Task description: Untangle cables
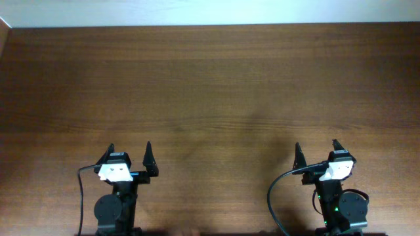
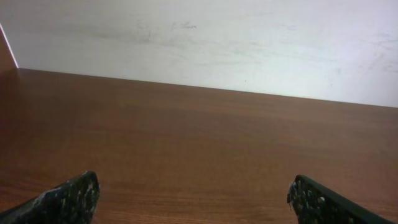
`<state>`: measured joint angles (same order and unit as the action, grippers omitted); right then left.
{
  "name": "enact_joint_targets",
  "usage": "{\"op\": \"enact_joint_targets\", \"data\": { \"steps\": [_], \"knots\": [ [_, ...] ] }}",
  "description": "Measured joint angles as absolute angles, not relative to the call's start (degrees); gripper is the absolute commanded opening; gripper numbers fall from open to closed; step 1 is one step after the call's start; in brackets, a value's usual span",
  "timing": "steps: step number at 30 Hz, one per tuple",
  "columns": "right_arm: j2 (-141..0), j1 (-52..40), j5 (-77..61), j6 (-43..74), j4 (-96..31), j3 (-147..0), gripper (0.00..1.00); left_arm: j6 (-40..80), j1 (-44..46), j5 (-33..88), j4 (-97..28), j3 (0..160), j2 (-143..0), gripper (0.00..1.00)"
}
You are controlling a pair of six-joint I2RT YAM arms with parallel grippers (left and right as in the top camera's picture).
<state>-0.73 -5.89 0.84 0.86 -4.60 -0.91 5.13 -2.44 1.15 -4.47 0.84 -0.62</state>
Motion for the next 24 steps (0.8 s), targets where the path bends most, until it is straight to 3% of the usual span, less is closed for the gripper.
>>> {"op": "enact_joint_targets", "data": {
  "steps": [24],
  "knots": [
    [-0.7, -5.9, 0.8, 0.8, -4.6, -0.9, 0.98, 5.1, -2.4, -1.9, -4.5, 0.8, -0.6, 0.99]
  ]
}}
